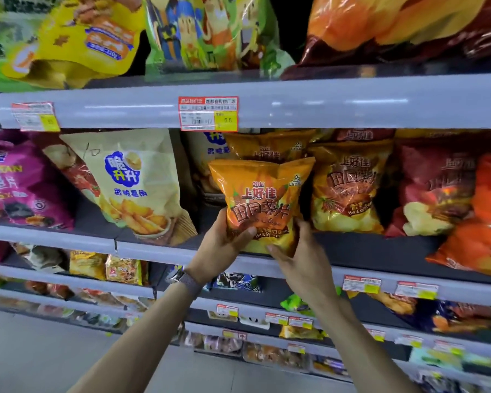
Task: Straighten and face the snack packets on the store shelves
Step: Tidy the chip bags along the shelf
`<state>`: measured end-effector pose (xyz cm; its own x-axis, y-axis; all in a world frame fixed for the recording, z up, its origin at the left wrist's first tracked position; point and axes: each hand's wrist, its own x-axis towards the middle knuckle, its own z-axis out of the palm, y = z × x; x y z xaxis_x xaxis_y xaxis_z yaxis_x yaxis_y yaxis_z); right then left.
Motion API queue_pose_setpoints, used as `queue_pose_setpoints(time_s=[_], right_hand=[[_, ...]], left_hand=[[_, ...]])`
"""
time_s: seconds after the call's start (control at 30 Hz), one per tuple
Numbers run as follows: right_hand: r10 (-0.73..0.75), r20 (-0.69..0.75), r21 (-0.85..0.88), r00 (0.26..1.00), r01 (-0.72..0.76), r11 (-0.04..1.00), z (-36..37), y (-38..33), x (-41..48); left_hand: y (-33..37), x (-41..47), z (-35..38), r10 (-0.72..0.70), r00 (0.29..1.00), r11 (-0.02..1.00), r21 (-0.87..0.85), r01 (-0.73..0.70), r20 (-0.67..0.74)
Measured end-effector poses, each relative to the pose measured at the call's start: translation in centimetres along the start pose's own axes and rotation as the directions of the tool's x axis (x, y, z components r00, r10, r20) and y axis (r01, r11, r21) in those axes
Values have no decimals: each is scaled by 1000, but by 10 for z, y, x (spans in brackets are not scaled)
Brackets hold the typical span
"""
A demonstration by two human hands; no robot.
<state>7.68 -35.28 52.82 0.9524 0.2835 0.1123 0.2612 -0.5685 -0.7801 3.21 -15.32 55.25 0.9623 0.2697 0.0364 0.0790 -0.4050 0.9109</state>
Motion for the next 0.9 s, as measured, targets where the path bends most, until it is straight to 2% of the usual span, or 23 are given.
queue_pose_setpoints(time_s=[0.23, 0.33, 0.47, 0.6, 0.7, 0.9], right_hand=[[22, 72, -167, 997, -10, 986, -20, -13, -15], [21, 86, -278, 996, 3, 961, -32, -13, -29], [23, 36, -428, 999, -5, 904, -43, -16, -59], [35, -8, -529, 999, -34, 848, -52, -19, -89], [46, -37, -558, 998, -59, 828, -57, -20, -106], [68, -120, -581, 990, -126, 804, -72, -20, -125]], left_hand=[[-5, -18, -13, 78, 997, 963, 259, -71, -15], [-9, -33, -25, 96, 995, 949, 299, -98, 23], [-13, -56, -41, 75, 996, 904, 418, -91, 55], [-3, -79, -44, 32, 977, 830, 539, -144, 210], [10, -90, -35, 18, 960, 802, 569, -181, 280], [37, -102, 0, 88, 937, 758, 588, -284, 339]])
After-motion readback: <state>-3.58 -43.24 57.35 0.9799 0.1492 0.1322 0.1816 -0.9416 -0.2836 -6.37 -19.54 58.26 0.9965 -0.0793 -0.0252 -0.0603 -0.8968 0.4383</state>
